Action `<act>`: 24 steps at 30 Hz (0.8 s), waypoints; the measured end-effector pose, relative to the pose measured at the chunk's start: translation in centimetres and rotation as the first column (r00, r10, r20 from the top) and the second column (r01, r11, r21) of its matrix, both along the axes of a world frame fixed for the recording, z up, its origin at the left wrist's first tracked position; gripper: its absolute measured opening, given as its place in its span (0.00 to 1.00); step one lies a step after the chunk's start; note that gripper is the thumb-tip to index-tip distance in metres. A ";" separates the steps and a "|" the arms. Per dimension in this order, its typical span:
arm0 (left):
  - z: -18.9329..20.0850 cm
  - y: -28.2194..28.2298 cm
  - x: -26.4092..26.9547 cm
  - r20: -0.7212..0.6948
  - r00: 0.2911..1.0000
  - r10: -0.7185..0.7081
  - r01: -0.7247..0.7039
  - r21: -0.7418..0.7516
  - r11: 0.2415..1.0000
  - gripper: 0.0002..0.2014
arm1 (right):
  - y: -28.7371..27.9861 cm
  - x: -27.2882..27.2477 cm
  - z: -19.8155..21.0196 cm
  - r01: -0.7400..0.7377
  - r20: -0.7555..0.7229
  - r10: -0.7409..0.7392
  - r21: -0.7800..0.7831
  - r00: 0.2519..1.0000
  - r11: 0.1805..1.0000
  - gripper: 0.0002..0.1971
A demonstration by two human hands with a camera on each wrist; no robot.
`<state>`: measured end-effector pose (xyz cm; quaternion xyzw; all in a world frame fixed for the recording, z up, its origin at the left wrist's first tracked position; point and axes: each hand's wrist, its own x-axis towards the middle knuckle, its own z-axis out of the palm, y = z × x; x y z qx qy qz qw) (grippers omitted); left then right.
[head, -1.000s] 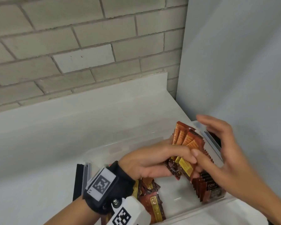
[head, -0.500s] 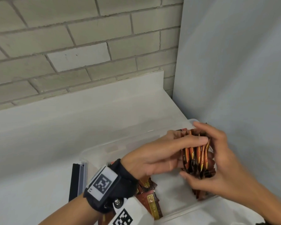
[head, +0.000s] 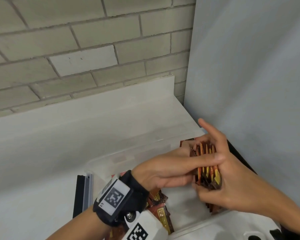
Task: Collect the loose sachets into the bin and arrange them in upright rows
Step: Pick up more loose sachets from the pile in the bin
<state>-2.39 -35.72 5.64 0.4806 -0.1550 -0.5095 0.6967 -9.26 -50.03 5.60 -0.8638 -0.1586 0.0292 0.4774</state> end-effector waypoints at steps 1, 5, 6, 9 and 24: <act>-0.1 0.1 0.1 0.022 0.999 -0.023 0.023 -0.003 1.000 0.11 | 0.1 0.2 0.2 0.008 0.001 -0.008 -0.043 1.000 0.999 0.61; -0.4 0.4 0.7 0.112 0.990 -0.088 0.088 0.006 0.996 0.12 | 0.4 1.1 0.7 0.013 0.013 -0.011 -0.208 1.000 0.978 0.65; -0.4 0.6 1.0 0.114 0.990 -0.081 0.081 -0.002 0.997 0.12 | 0.5 1.1 0.9 0.009 -0.013 -0.011 -0.191 1.000 0.982 0.65; -0.6 1.4 2.1 0.063 0.998 0.020 -0.017 -0.043 0.999 0.19 | -0.1 1.8 1.3 0.074 0.025 -0.074 0.006 0.997 0.997 0.60; -2.2 3.8 4.9 0.018 0.981 0.193 -0.191 -0.072 0.979 0.22 | -0.9 3.9 0.5 0.345 -0.127 -0.324 0.459 0.937 0.818 0.06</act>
